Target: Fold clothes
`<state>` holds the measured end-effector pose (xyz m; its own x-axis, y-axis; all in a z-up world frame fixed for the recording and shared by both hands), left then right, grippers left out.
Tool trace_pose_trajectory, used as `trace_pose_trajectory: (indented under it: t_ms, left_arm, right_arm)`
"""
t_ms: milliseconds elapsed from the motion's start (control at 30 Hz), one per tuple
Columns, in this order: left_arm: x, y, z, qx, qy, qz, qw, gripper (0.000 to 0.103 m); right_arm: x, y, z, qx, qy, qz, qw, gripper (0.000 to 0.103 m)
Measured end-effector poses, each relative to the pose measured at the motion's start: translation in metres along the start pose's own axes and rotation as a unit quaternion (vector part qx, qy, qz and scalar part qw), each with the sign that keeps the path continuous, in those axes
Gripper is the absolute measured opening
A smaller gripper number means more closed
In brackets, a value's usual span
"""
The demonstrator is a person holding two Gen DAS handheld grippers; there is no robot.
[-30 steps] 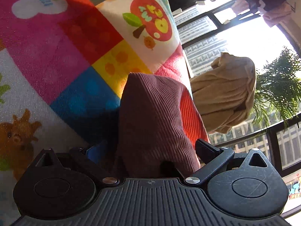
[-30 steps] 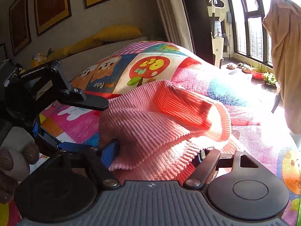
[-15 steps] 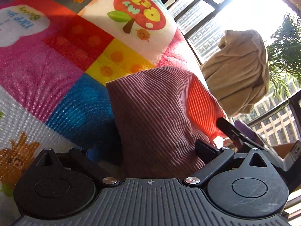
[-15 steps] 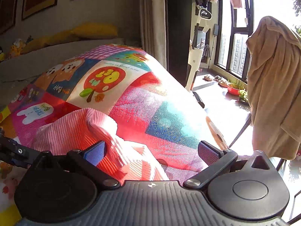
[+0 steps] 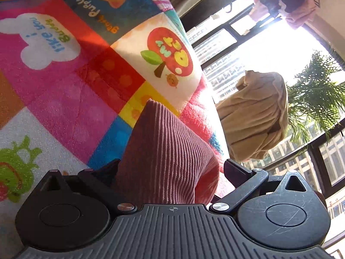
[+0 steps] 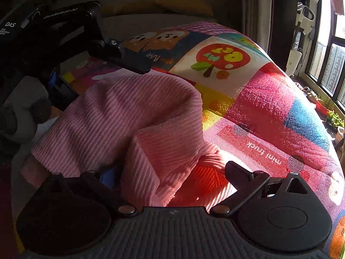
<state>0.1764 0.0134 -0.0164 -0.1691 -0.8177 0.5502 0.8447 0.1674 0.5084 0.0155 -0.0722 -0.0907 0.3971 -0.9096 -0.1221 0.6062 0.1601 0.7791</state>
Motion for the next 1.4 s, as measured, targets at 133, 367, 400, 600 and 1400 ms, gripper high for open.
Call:
trace_pose_trajectory:
  t_ms: [133,367,400,600,1400]
  left_arm:
    - [-0.022,0.016,0.033,0.046,0.074,-0.043,0.9953,0.101]
    - [-0.010,0.007,0.050,0.059,0.080,-0.118,0.9881,0.101]
    - [-0.002,0.003,0.048,0.053,0.058,-0.119,0.9898,0.101]
    - [0.044,-0.035,0.045,0.036,-0.001,-0.221,0.9746,0.101]
    - [0.043,-0.082,0.060,0.007,-0.015,-0.326,0.9453,0.102]
  right_arm:
    - [0.008,0.015,0.023,0.012,-0.021,0.018,1.000,0.101]
    - [0.081,0.046,0.079,0.108,0.096,-0.234,0.962,0.103]
    - [0.089,0.044,0.078,0.115,0.142,-0.290,0.939,0.103]
    - [0.088,0.038,0.033,0.091,0.285,-0.418,0.858,0.103]
    - [0.061,0.044,-0.025,0.087,0.343,-0.414,0.839,0.103]
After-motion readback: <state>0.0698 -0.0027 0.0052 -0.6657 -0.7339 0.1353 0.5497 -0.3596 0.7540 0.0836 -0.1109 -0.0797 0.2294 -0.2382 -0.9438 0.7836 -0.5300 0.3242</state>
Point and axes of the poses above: each gripper's, at about its wrist camera, not at the fingertips, and z roughly against the way its jaws point, x to its right, y to its top, the point moved 8 cm from there along -z, roughly the way its jaws point, and after that the axes turned 14 degrees about y, right-handed, at the moved point
